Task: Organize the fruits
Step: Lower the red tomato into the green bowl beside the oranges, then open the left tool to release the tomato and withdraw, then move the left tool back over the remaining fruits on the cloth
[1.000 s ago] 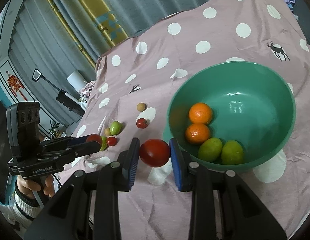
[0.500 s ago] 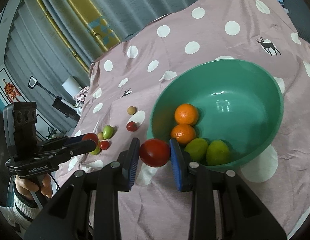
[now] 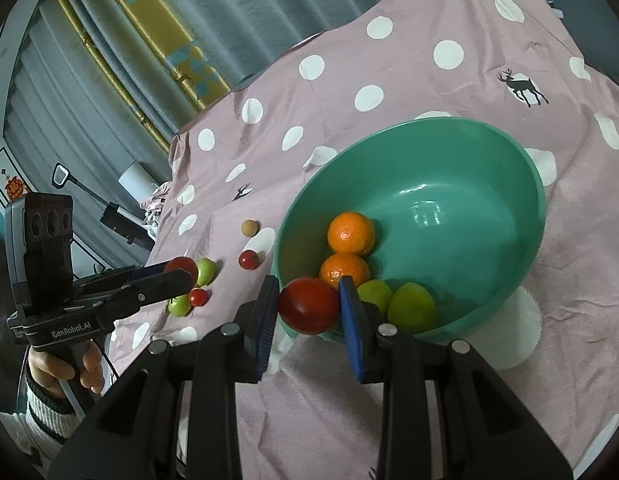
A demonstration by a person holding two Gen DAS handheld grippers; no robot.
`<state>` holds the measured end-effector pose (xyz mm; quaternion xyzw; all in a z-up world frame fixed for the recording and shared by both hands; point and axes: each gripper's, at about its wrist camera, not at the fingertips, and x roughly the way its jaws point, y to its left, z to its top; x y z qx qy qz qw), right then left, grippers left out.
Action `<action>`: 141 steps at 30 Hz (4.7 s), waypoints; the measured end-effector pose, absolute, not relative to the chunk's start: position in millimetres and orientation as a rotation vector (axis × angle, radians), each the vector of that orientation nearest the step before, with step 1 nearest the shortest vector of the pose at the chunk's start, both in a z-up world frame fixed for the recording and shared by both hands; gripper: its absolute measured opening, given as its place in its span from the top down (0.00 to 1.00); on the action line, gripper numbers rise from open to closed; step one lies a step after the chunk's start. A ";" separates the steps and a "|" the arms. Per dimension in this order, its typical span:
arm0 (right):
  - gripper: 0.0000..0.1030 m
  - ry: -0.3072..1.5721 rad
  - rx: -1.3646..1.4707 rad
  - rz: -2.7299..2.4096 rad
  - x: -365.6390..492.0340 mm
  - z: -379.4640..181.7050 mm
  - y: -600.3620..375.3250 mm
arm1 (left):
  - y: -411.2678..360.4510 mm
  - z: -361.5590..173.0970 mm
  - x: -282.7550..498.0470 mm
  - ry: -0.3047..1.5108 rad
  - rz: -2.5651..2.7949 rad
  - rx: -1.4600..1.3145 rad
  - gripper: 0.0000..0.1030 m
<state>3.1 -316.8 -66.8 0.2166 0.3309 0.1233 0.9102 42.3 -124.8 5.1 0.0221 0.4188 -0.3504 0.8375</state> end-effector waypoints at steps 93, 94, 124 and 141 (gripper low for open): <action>0.22 0.681 0.394 0.210 -26.8 -40.7 -294.5 | -85.2 -6.1 21.9 0.845 -0.337 0.072 0.11; 0.23 0.682 0.389 0.215 -26.6 -39.9 -292.1 | -80.9 -6.2 20.3 0.844 -0.327 0.063 0.11; 0.23 0.787 0.234 0.315 3.1 -41.2 -208.4 | -1.6 -26.5 12.7 0.867 -0.247 -0.059 0.11; 0.23 0.843 0.168 0.358 24.6 -52.9 -175.6 | 39.7 -28.7 9.9 0.877 -0.239 -0.098 0.11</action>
